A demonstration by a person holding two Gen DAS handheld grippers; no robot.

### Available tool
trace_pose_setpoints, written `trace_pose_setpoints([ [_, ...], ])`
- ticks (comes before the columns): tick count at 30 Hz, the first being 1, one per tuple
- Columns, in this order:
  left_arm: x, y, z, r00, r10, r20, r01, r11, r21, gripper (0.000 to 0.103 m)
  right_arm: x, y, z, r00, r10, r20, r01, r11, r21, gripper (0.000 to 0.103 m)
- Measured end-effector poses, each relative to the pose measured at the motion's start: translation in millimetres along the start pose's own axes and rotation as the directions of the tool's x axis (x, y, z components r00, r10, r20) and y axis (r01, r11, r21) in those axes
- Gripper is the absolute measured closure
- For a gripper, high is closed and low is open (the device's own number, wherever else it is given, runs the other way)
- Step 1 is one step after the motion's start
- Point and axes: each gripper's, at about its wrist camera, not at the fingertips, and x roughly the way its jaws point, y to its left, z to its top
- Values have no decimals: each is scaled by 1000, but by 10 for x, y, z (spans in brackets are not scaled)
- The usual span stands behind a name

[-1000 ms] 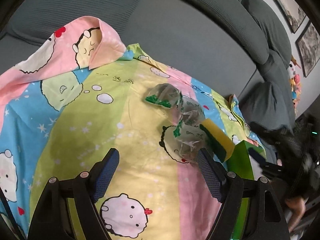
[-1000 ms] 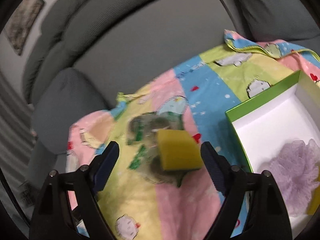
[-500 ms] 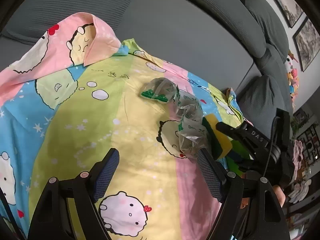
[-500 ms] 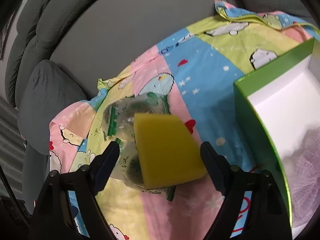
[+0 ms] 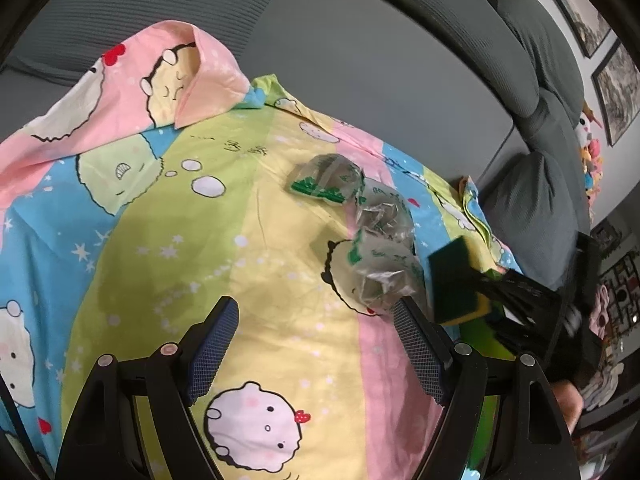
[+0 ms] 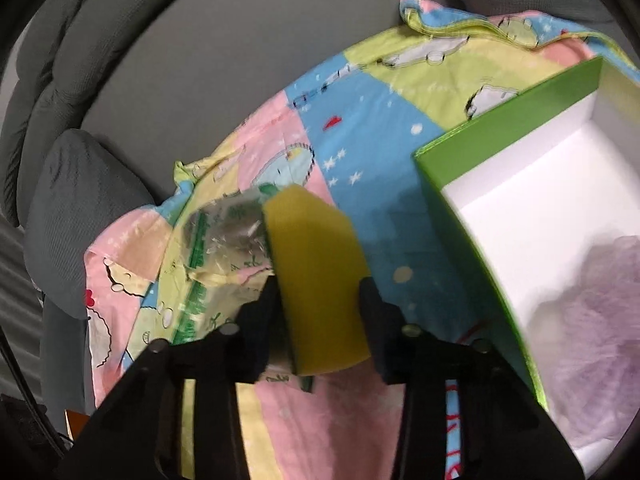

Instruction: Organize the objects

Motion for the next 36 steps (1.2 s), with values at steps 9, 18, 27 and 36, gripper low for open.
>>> trace_pose_setpoints([
  [9, -199, 161, 0, 999, -5, 37, 7, 998, -62, 23, -628, 169, -119, 988, 127, 83, -122, 991, -59, 67],
  [18, -340, 532, -129, 996, 83, 26, -78, 984, -160, 23, -352, 839, -684, 905, 364, -219, -397, 908, -131, 66],
  [27, -232, 607, -134, 997, 76, -27, -79, 982, -173, 23, 251, 1041, -1013, 894, 215, -393, -291, 946, -145, 63],
  [36, -152, 550, -166, 995, 56, -86, -68, 986, -149, 23, 3, 810, -832, 956, 78, -282, -140, 969, -206, 40],
])
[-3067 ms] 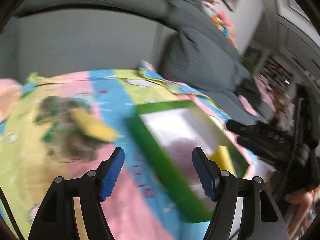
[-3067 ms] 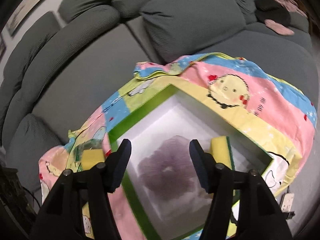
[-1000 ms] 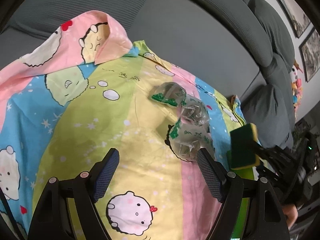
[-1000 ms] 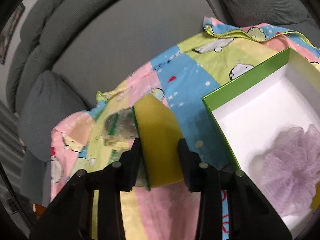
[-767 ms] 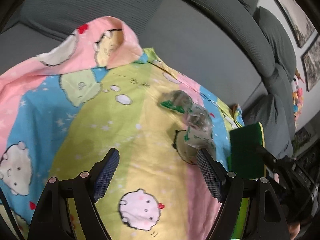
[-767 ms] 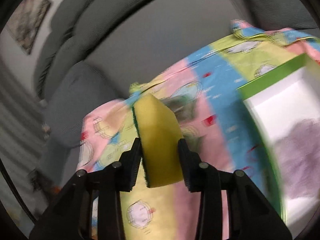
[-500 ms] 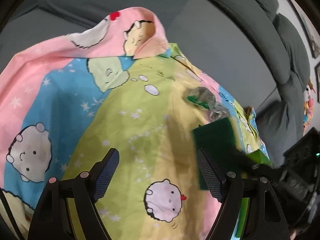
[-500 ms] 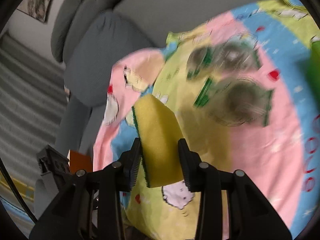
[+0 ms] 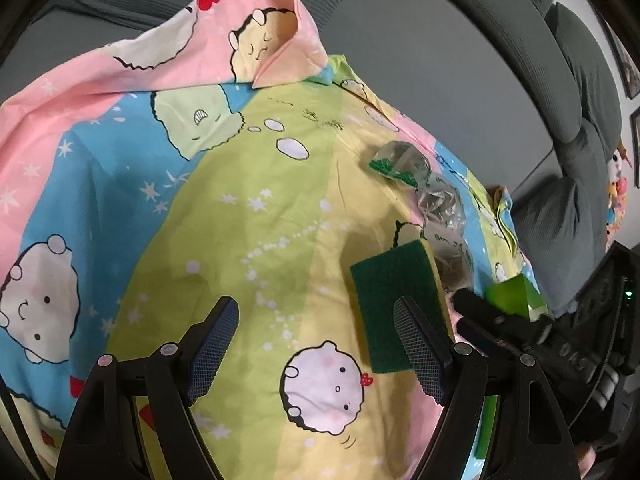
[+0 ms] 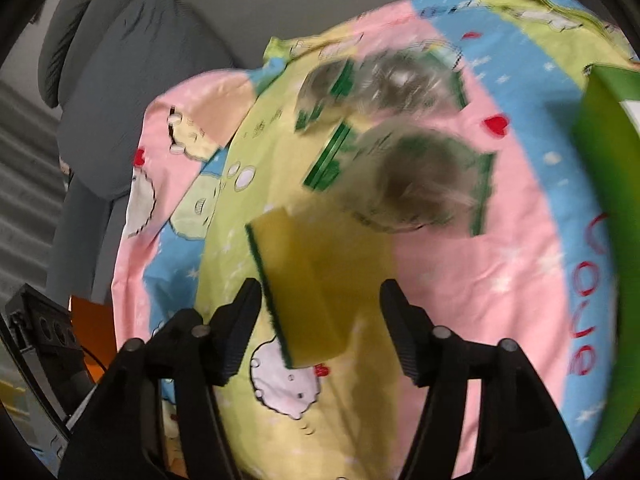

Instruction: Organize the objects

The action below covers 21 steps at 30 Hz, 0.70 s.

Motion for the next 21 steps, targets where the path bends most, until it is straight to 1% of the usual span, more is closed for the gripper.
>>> trace_pose_setpoints([
  [2, 23, -15, -9, 1000, -5, -18, 5, 1000, 4, 23, -89, -64, 13, 1000, -1, 30, 1, 1000, 14, 40],
  [6, 51, -76, -37, 999, -18, -50, 20, 999, 26, 23, -164, -109, 49, 998, -5, 61, 3, 1000, 25, 42],
  [8, 62, -113, -54, 998, -25, -60, 27, 999, 39, 23, -206, -103, 60, 997, 3, 78, -5, 1000, 17, 52],
  [11, 92, -135, -71, 997, -17, -82, 21, 999, 45, 23, -197, -49, 54, 996, 15, 83, -15, 1000, -2, 55],
  [14, 84, -131, -72, 996, -11, -85, 15, 999, 43, 23, -159, -4, 41, 998, 24, 66, -23, 1000, -15, 54],
  [21, 71, -75, -59, 996, 7, -86, -4, 1000, 30, 23, 33, 77, 33, 998, 66, -11, -66, 998, -14, 54],
])
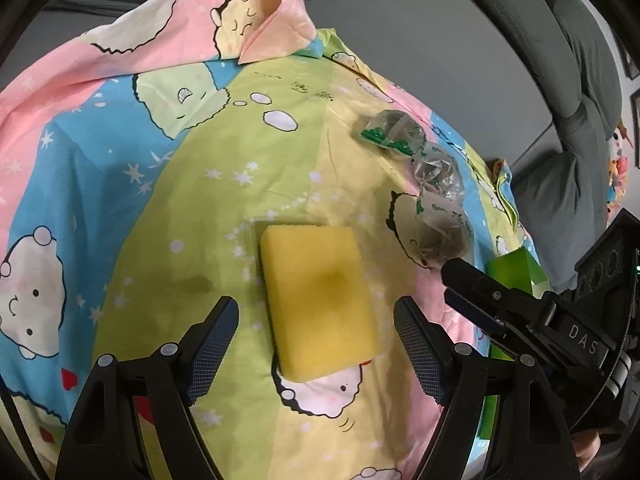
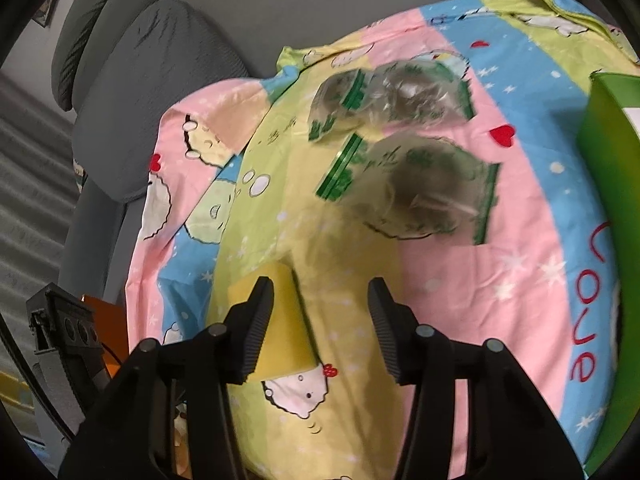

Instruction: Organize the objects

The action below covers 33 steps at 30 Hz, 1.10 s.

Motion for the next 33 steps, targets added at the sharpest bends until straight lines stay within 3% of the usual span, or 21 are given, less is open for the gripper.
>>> trace_pose_setpoints([
  [6, 87, 24, -6, 999, 2, -36, -3, 1000, -6, 23, 164, 77, -20, 998, 25, -50, -26, 1000, -15, 54],
  [16, 226, 31, -48, 995, 3, -96, -3, 1000, -4, 23, 400, 230, -21, 991, 52, -121, -59, 997, -54, 66],
  [21, 267, -49, -75, 995, 35, -89, -30, 998, 57, 23, 643, 275, -24, 981, 41, -191, -53, 997, -57, 65],
  [24, 298, -58, -83, 995, 0, -97, 6, 998, 63, 34, 736, 296, -36, 972, 62, -227, -78, 995, -62, 64],
  [27, 277, -104, -83, 997, 17, -71, -11, 997, 81, 39, 749, 308, -40, 972, 62, -225, -79, 995, -66, 65],
  [33, 94, -289, -99, 999, -41, 12, 39, 989, 143, 40, 522, 283, -1, 986, 79, -147, -90, 994, -68, 65],
])
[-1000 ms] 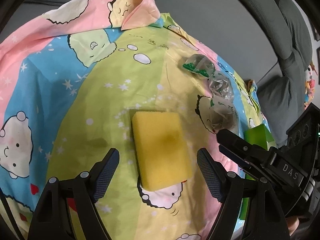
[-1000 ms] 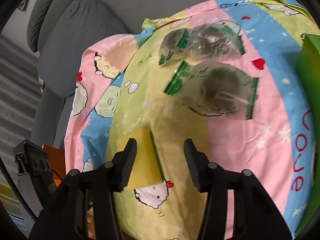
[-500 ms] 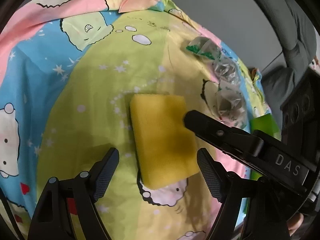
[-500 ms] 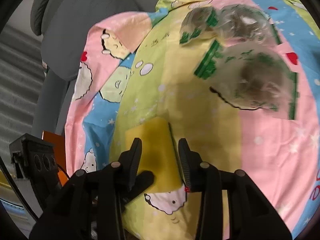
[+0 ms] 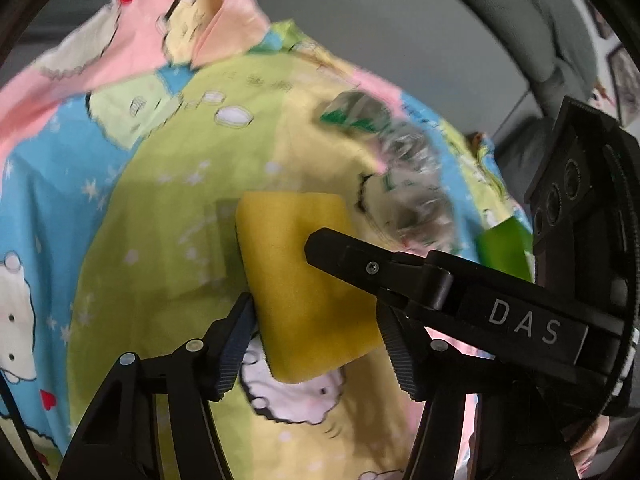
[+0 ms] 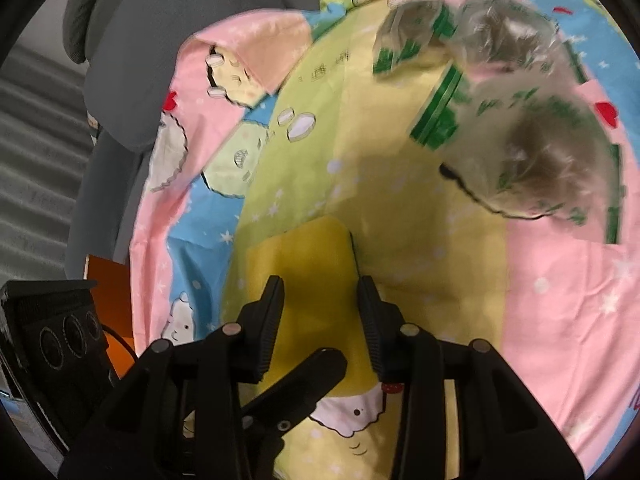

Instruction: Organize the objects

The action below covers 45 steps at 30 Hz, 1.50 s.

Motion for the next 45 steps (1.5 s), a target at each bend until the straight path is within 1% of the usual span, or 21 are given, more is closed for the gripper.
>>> trace_pose_setpoints([
  [4, -143, -230, 14, 996, -47, 74, 42, 997, 67, 40, -288, 17, -4, 996, 3, 85, -2, 1000, -9, 66],
  [7, -254, -463, 18, 989, -82, 125, 65, 989, 133, 40, -570, 32, -27, 986, 2, 169, 2, 1000, -23, 66],
  [10, -376, -693, -19, 978, -116, 173, 82, 978, 191, 40, -881, 25, -76, 970, 6, 245, 2, 999, -34, 65],
  [13, -498, -979, -52, 965, -154, 213, 95, 960, 264, 41, -1224, 17, -159, 941, 3, 337, 16, 999, -52, 65],
  [14, -541, -1087, -68, 958, -172, 231, 100, 951, 292, 41, -1335, 10, -187, 930, 1, 368, 22, 998, -56, 65],
  [15, -571, -1165, -80, 952, -187, 243, 105, 944, 314, 41, -1473, -6, -224, 913, 2, 407, 24, 998, -58, 65],
  [16, -598, -1267, -98, 944, -208, 255, 112, 932, 346, 41, -1560, -18, -254, 902, 3, 432, 25, 998, -59, 65],
  [17, -620, -1366, -118, 938, -229, 262, 118, 918, 378, 41, -1710, -49, -301, 882, 2, 471, 29, 998, -58, 64],
  [18, -626, -1498, -140, 933, -248, 262, 121, 899, 420, 41, -1803, -73, -332, 868, 0, 496, 32, 998, -56, 64],
  [19, -620, -1583, -153, 932, -255, 258, 120, 887, 446, 41, -1890, -99, -372, 854, -7, 520, 40, 998, -51, 64],
  [20, -611, -1691, -176, 931, -262, 256, 115, 873, 474, 41, -2007, -140, -425, 834, -32, 551, 62, 997, -36, 64],
  [22, -593, -1881, -227, 925, -278, 259, 110, 849, 518, 41, -2146, -200, -498, 806, -67, 588, 96, 995, -19, 63],
  [24, -560, -2032, -265, 922, -300, 245, 124, 827, 548, 41, -2300, -292, -583, 775, -80, 627, 110, 994, -8, 63],
  [25, -525, -2126, -287, 922, -315, 227, 136, 810, 570, 41, -2358, -347, -614, 765, -82, 638, 104, 995, 4, 63],
  [28, -429, -2369, -353, 922, -344, 178, 171, 774, 610, 41, -2530, -563, -714, 734, -120, 669, 90, 993, 79, 63],
  [30, -373, -2509, -406, 923, -356, 149, 187, 751, 633, 41, -2654, -700, -800, 709, -148, 690, 82, 988, 129, 63],
  [33, -261, -2710, -474, 924, -366, 109, 205, 716, 667, 41, -2778, -889, -895, 682, -194, 705, 74, 978, 197, 63],
  [37, -110, -2907, -522, 927, -372, 54, 233, 681, 694, 41, -2870, -1058, -979, 661, -257, 705, 87, 960, 268, 63],
  [40, -12, -3006, -572, 925, -379, 16, 260, 664, 701, 41, -2915, -1174, -1045, 652, -287, 702, 84, 947, 309, 63],
  [42, 82, -3057, -593, 928, -373, -23, 282, 659, 697, 41, -2930, -1272, -1066, 650, -310, 694, 78, 936, 344, 63],
  [45, 217, -3086, -651, 926, -368, -78, 319, 658, 682, 41, -2930, -1424, -1072, 660, -344, 668, 78, 916, 394, 63],
])
